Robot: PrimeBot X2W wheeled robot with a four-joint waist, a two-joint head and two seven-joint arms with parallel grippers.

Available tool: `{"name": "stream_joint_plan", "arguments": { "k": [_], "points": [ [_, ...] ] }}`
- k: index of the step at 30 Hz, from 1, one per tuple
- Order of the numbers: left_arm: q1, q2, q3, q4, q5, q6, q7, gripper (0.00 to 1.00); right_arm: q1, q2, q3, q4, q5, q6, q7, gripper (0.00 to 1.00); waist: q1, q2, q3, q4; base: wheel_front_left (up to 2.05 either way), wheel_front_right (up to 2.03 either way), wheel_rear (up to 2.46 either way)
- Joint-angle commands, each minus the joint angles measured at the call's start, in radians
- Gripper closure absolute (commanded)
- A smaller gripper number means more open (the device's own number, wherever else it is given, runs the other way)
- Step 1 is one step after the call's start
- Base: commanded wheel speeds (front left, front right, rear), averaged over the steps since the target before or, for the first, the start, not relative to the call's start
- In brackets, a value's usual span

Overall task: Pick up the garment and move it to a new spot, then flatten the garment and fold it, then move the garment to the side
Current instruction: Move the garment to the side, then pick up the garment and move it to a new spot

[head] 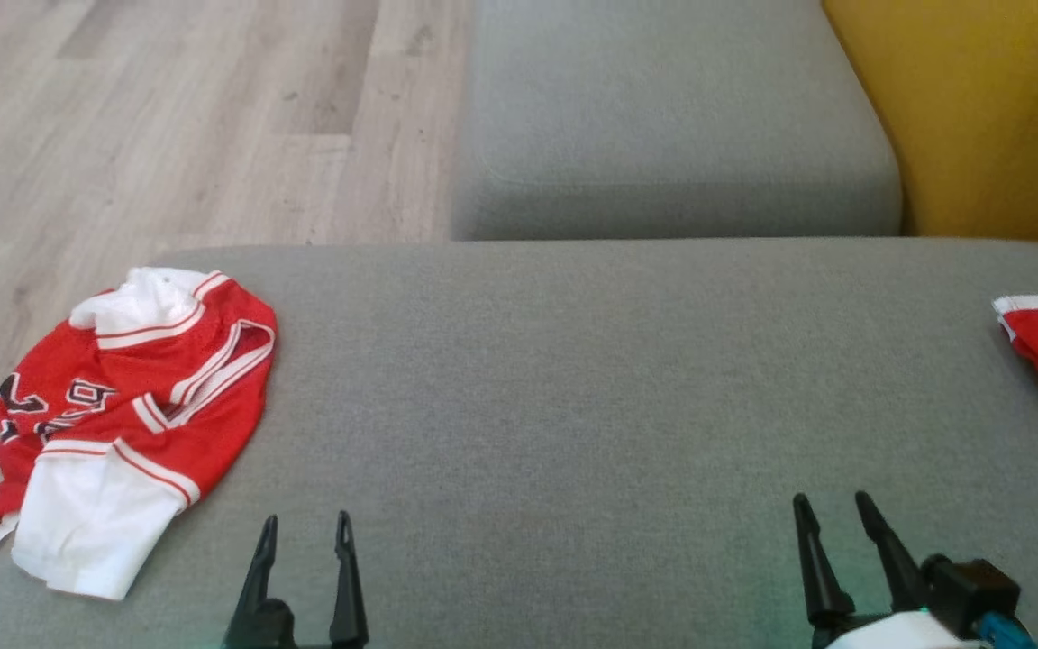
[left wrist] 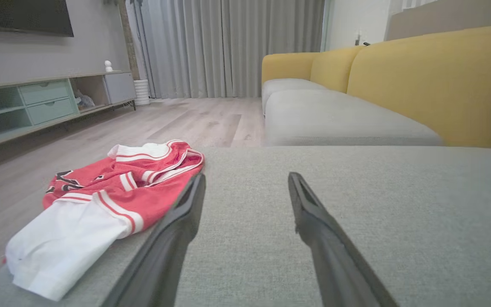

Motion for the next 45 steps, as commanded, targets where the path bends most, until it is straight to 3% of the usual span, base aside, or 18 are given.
{"name": "stream_joint_plan", "arguments": {
  "k": [1,17,22,28,38,45],
  "points": [
    [-0.037,-0.003,0.04,-0.026,0.011,0.004,-0.005,0.0,-0.043,-0.001,0.006,-0.048,-0.019,0.007,-0.011,0.0,0.0003,-0.0001,-0.01,0.008,0.0,0.0,0.0],
    [-0.028,-0.003,0.035,-0.04,0.045,0.0,-0.005,0.0,-0.003,0.021,-0.043,-0.054,-0.054,0.007,-0.011,0.0,0.0003,-0.0001,-0.011,-0.006,0.0,0.0,0.0],
    [-0.04,-0.003,0.032,-0.041,0.055,-0.009,-0.005,0.0,-0.001,0.022,-0.041,-0.056,-0.039,0.007,-0.011,0.0,0.0003,-0.0001,-0.001,0.016,0.0,0.0,0.0],
    [-0.05,-0.003,0.046,-0.047,0.067,-0.009,-0.005,0.0,-0.007,0.022,-0.034,-0.054,-0.032,0.007,-0.011,0.0,0.0003,-0.0001,0.014,0.117,0.0,0.0,0.0],
    [-0.049,0.0,0.11,-0.1,0.086,-0.001,-0.005,0.0,-0.041,0.022,-0.024,-0.052,-0.011,0.007,-0.011,0.0,0.0003,-0.0001,0.063,0.347,0.0,0.0,0.0],
    [-0.079,0.017,0.182,-0.181,0.092,0.002,-0.005,0.0,-0.062,0.022,-0.028,-0.052,-0.041,0.007,-0.011,0.0,0.0003,-0.0001,0.119,0.4,0.0,0.0,0.0]
  ]
}}
